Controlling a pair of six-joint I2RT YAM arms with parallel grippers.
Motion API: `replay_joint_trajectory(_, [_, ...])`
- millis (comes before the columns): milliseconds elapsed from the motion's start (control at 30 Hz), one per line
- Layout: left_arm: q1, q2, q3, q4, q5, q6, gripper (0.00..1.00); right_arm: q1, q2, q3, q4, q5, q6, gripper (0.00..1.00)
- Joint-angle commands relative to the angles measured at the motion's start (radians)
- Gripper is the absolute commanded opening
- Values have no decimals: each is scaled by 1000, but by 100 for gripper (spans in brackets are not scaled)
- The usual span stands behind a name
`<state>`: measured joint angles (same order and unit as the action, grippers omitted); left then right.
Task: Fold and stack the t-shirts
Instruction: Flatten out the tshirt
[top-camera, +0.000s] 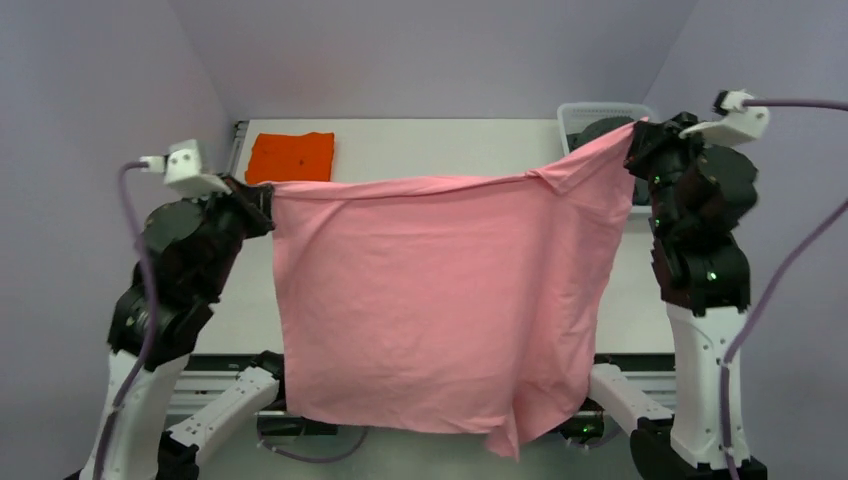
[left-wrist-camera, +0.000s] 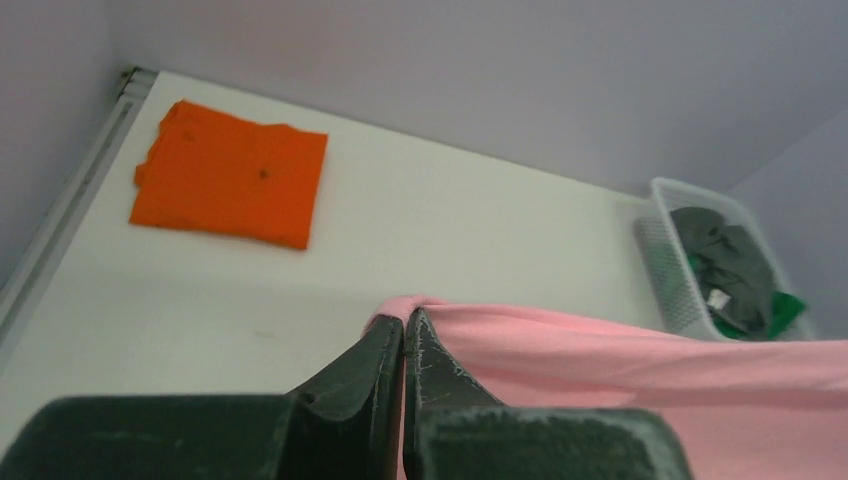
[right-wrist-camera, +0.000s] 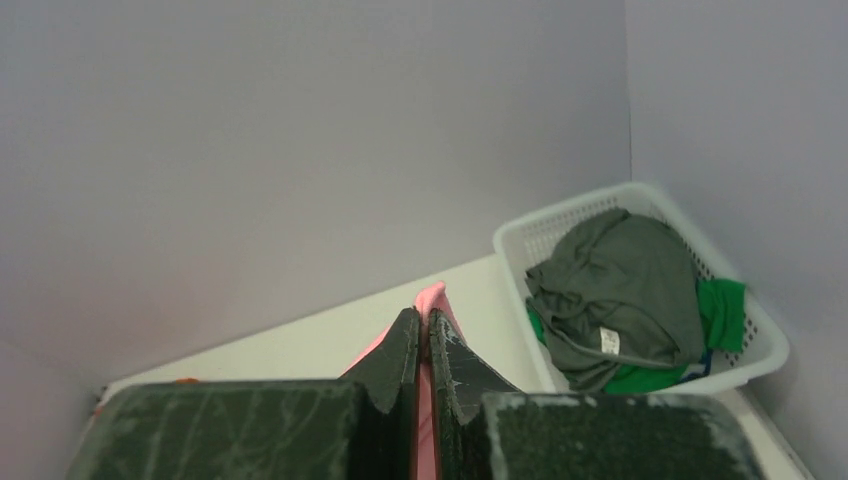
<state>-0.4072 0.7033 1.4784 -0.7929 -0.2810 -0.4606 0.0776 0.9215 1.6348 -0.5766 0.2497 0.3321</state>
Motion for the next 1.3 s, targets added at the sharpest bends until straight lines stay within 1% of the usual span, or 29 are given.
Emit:
replay_joint_trajectory(0, [8,141,-160,94,-259,-8,0,0,67,-198,221,94,-29,0])
replay_joint_trajectory(67, [41,227,-230,156,-255,-13,0,0,105,-285,285,106,-15,0])
replay_joint_trajectory(133, [109,329,-287,215,-175,-32,0,-2,163,-360,344,98,2,0])
replay_joint_trajectory(200, [166,445,-316,279,-123,-62,0,-2,227,-413,400,86,17,0])
replay_joint_trajectory(267, [202,595,-308,320,-86,-75,0,-1,308,-434,447,69,22,0])
replay_joint_trajectory(367, [226,769,-234,332,-84,-76,0,-2,441,-414,477,32,23,0])
replay_joint_trajectory(467, [241,926,-144,352,-73,-59,0,-2,558,-374,509,32,40,0])
replay_joint_trajectory(567, [258,1070,-32,329,-58,-52,0,-1,683,-320,536,13,51,0])
replay_joint_trajectory(600, [263,1109,21,312,-59,-53,0,-1,718,-294,538,6,51,0])
replay_joint_trajectory(733, [281,1250,143,292,-52,-65,0,-1,873,-191,527,23,56,0])
replay_joint_trajectory(800, [289,1317,215,270,-33,-70,0,-2,948,-128,499,56,68,0])
replay_joint_trajectory(900, [291,1410,344,212,-36,-69,1,-1,1068,-16,452,66,77,0])
replay_joint_trajectory(933, [292,1443,381,196,-39,-66,8,-2,1109,26,433,52,77,0])
replay_joint_trajectory(967, [292,1463,415,182,-37,-62,21,-1,1148,73,410,37,77,3])
replay_joint_trajectory(1000, [292,1480,448,172,-36,-56,35,-1,1200,123,374,25,76,11])
replay_joint_trajectory(1033, [292,1489,480,162,-33,-51,42,-2,1221,176,348,11,71,20])
replay_joint_trajectory(1067, [292,1494,509,150,-29,-45,49,-2,1260,222,321,-6,61,32])
replay_joint_trajectory(1100, [292,1491,534,137,-22,-38,60,-2,1279,269,292,-15,55,43])
replay_joint_trajectory(1133, [292,1480,551,122,-12,-32,72,-1,1288,317,250,-14,53,52])
replay_joint_trajectory(1167, [291,1462,559,117,5,-26,89,0,1284,335,219,-21,53,61])
replay_joint_trajectory(1200, [291,1439,555,112,24,-23,99,2,1267,328,205,-26,56,71])
replay_joint_trajectory(1233, [289,1406,539,111,43,-28,100,5,1240,298,208,-34,60,83])
replay_joint_trajectory(1267, [287,1370,510,113,67,-34,100,8,1203,258,216,-46,63,86])
